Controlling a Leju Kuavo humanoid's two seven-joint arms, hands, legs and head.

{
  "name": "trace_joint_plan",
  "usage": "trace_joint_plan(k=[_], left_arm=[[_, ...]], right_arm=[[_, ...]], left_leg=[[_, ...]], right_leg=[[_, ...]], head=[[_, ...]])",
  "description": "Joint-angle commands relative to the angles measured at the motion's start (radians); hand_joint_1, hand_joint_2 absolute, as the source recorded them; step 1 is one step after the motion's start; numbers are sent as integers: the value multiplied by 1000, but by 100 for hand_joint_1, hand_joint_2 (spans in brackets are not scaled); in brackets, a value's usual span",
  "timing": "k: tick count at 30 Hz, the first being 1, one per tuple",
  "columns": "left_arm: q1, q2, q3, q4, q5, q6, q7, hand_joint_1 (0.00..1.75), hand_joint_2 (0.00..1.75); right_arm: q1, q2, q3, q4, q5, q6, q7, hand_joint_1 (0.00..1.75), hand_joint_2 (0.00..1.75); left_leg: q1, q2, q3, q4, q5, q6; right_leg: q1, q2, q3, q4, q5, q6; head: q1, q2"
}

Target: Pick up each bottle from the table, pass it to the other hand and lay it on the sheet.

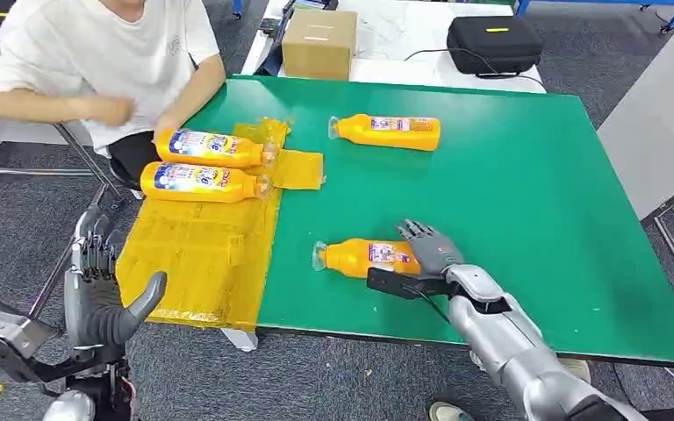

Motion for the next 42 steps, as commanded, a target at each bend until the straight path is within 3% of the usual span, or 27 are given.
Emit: trace_joint_plan(k=[1, 5, 12, 19, 21, 24, 28, 32, 36, 42], left_arm=[[-11, -3, 29, 45, 6, -4, 7, 0, 175], [1, -4, 40, 39, 11, -20, 7, 0, 175], [8, -4, 50, 43, 11, -30, 9, 0, 175], [7, -4, 49, 45, 11, -30, 9, 0, 175], [3, 2, 45, 51, 14, -33, 11, 0, 175], [-14, 20, 21, 82, 39, -36, 5, 0, 175], [-13, 26, -6, 83, 43, -28, 5, 0, 175], [-14, 33, -43, 127, 59, -52, 47, 0, 175], [4, 42, -131, 230, 84, -139, 106, 0, 175], [23, 2, -205, 307, 176, -185, 111, 0, 175]], right_arm=[[-65, -18, 87, 164, -13, 49, -24, 173, 175], [-83, -26, 134, 198, 3, 113, 5, 175, 175], [-48, -77, 142, 227, -32, 131, 24, 175, 175], [-48, -77, 142, 225, -33, 130, 23, 175, 175], [-39, -83, 111, 214, -80, 139, -19, 175, 175], [43, -98, -9, 128, -263, 119, -184, 175, 175], [147, -49, -84, -36, -333, -1, -217, 175, 175], [238, -3, -169, -203, -418, -9, -255, 175, 175], [252, 45, -239, -280, -499, -8, -303, 175, 175], [247, 107, -250, -324, -535, 12, -328, 175, 175]], left_leg=[[1, -1, 3, -1, 0, -1], [1, -1, 4, -1, 0, -1], [2, -4, 8, -2, 0, -2], [2, -3, 11, -1, 0, -1], [2, -4, 11, -1, 0, -1], [1, -5, 13, -1, 0, -1], [4, -5, 18, -4, -2, 0], [3, 2, 20, -4, -4, -1], [3, 3, 20, -3, -6, -2], [2, 5, 14, -1, -6, 0]], right_leg=[[1, -1, 4, -1, -1, -1], [1, 0, 4, -1, -1, -1], [2, -4, 9, -3, -1, -2], [2, -3, 11, -5, -1, -2], [2, -3, 12, -5, -1, -2], [1, -4, 11, -5, -1, -1], [4, -5, 11, -10, -2, -1], [4, 1, 22, -9, -2, -1], [3, 2, 20, -7, -2, -1], [2, 4, 14, -5, -2, 1]], head=[[0, 0], [0, 0], [0, 0], [0, 0], [0, 0], [0, 0], [0, 0], [0, 0], [0, 0], [0, 0]])
